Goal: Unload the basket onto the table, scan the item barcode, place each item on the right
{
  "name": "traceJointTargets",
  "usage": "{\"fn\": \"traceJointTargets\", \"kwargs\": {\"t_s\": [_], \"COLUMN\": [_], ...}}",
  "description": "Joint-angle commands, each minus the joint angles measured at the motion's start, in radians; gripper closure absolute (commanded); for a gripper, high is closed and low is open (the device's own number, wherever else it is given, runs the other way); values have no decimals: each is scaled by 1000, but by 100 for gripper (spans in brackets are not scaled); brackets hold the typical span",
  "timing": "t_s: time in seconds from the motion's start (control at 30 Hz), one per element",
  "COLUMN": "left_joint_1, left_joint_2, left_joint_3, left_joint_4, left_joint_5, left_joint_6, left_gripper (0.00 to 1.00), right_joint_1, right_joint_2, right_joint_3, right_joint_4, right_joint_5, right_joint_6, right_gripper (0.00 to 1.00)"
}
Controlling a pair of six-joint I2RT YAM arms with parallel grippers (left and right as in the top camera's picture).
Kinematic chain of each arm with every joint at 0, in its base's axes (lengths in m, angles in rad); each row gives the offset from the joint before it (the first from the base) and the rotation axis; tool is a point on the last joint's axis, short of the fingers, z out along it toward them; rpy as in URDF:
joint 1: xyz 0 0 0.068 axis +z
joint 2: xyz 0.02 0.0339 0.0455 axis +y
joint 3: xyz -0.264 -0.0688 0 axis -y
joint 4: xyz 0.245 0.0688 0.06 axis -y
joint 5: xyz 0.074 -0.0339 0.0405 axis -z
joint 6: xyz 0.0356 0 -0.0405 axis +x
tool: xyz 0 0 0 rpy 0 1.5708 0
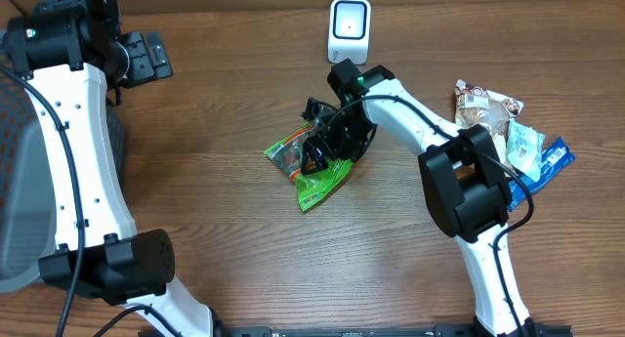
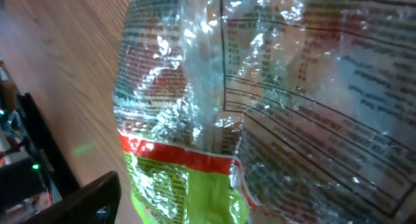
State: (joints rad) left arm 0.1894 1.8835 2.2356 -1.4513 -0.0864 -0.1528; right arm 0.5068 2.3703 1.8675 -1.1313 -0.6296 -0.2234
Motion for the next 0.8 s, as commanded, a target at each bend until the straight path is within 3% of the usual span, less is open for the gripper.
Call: {"fn": "traceJointTargets", "kwargs": {"t_s": [0.0,0.03,0.13,0.27,0.47,0.53,0.6,0.77], "left_joint_1": [-7,-7,-7,-7,-7,-7,-7,-7], "left_joint_2": [10,10,10,10,10,10,10,10], "left_joint_3": [5,5,5,5,5,5,5,5], "left_joint_4": [0,0,0,0,0,0,0,0], "left_joint_5": [2,2,2,2,2,2,2,2], "left_joint_6": [19,19,19,19,19,19,19,19], "left_gripper": [0,0,0,0,0,0,0,0], "right_joint_1": [9,9,8,15,34,34,29,-21], "right_joint_2": [17,17,17,17,17,17,17,12], "right_joint_3": [-76,-84,-95,-117,-127,-127,-127,-107], "right_joint_4": [26,35,72,134,143,144,142,112], "right_joint_5": [122,124,151,150,151,155,163,102], "right_joint_6": [18,18,18,18,18,18,19,46], "right_gripper": [33,45,54,77,74,80,96,96]}}
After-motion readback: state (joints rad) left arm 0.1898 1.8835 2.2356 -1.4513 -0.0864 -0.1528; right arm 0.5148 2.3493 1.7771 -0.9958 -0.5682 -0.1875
